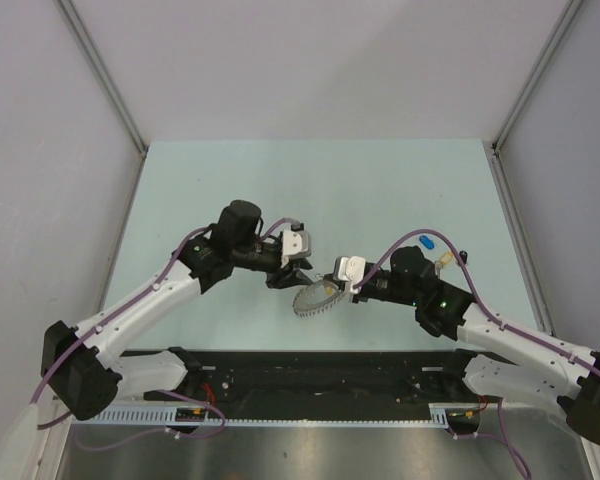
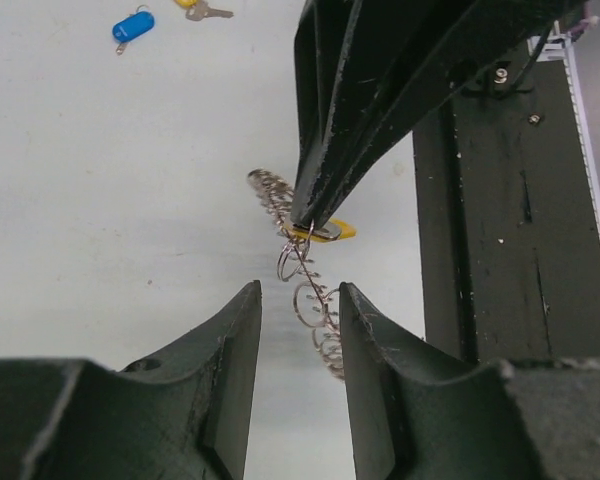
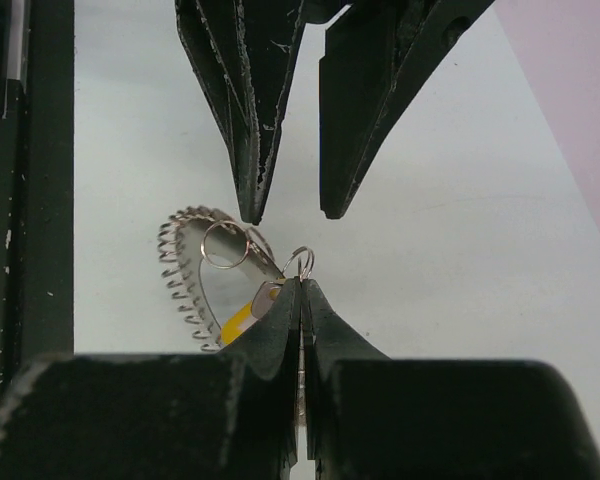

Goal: Put the keys on the keyring

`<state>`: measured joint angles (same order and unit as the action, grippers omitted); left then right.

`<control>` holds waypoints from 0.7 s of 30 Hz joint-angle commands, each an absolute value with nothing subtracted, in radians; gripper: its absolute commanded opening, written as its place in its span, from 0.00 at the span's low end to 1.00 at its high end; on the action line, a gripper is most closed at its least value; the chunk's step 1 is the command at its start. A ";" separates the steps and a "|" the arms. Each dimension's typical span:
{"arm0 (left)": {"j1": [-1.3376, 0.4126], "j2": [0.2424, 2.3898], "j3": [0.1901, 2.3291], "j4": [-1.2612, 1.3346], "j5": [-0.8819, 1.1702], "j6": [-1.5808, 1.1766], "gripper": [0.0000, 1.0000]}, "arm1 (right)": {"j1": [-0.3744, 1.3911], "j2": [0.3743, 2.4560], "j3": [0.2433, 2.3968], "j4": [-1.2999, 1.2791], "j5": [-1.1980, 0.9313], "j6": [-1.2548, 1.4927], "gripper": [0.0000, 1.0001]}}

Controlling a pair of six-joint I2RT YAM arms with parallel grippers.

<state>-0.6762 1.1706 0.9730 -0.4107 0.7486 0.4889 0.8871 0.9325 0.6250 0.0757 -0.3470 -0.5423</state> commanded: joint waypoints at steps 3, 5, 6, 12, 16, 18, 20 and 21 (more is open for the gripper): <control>-0.672 1.178 1.008 -0.462 0.850 0.566 0.41 | 0.896 0.897 0.658 0.098 -0.410 -0.574 0.00; -0.672 1.196 1.012 -0.465 0.856 0.560 0.41 | 0.897 0.900 0.660 0.095 -0.411 -0.575 0.00; -0.672 1.203 1.015 -0.468 0.859 0.557 0.40 | 0.899 0.900 0.661 0.095 -0.411 -0.575 0.00; -0.673 1.224 1.022 -0.463 0.867 0.538 0.34 | 0.905 0.899 0.663 0.097 -0.413 -0.575 0.00; -0.681 1.238 1.026 -0.465 0.871 0.529 0.31 | 0.910 0.900 0.664 0.095 -0.417 -0.577 0.00; -0.684 1.247 1.029 -0.465 0.873 0.528 0.29 | 0.913 0.900 0.664 0.094 -0.416 -0.578 0.00; -0.689 1.253 1.031 -0.468 0.871 0.526 0.26 | 0.913 0.900 0.666 0.094 -0.413 -0.578 0.00; -0.689 1.258 1.032 -0.469 0.871 0.525 0.25 | 0.913 0.903 0.666 0.094 -0.413 -0.578 0.00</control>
